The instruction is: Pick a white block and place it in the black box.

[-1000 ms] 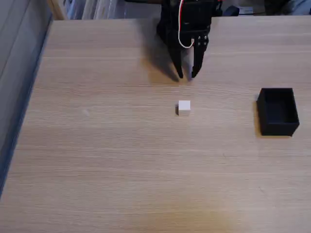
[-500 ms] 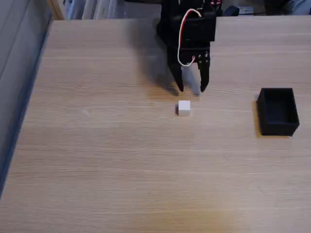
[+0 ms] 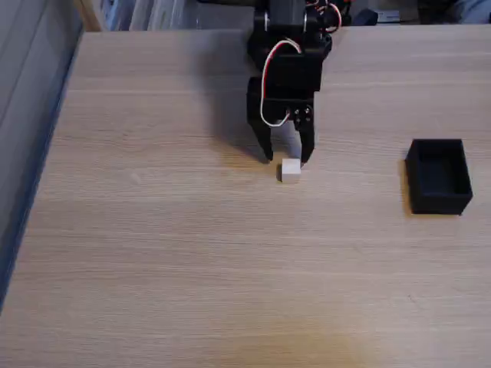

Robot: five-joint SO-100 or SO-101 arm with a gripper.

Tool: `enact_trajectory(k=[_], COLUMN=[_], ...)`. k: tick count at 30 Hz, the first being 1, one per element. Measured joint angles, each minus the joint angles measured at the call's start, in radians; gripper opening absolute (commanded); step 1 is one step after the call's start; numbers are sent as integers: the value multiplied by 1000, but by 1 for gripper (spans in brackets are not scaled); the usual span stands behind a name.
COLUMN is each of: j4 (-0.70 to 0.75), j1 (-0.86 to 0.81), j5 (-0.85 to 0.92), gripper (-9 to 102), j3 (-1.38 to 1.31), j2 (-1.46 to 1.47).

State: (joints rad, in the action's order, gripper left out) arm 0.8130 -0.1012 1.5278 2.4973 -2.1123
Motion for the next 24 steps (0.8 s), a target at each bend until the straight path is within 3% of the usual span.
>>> enact_trajectory(k=[16, 24], j4=[-35, -35], j1=[5, 28], j5=[-20, -41], gripper=[22, 0], j3=[-115, -127], j2=[175, 176])
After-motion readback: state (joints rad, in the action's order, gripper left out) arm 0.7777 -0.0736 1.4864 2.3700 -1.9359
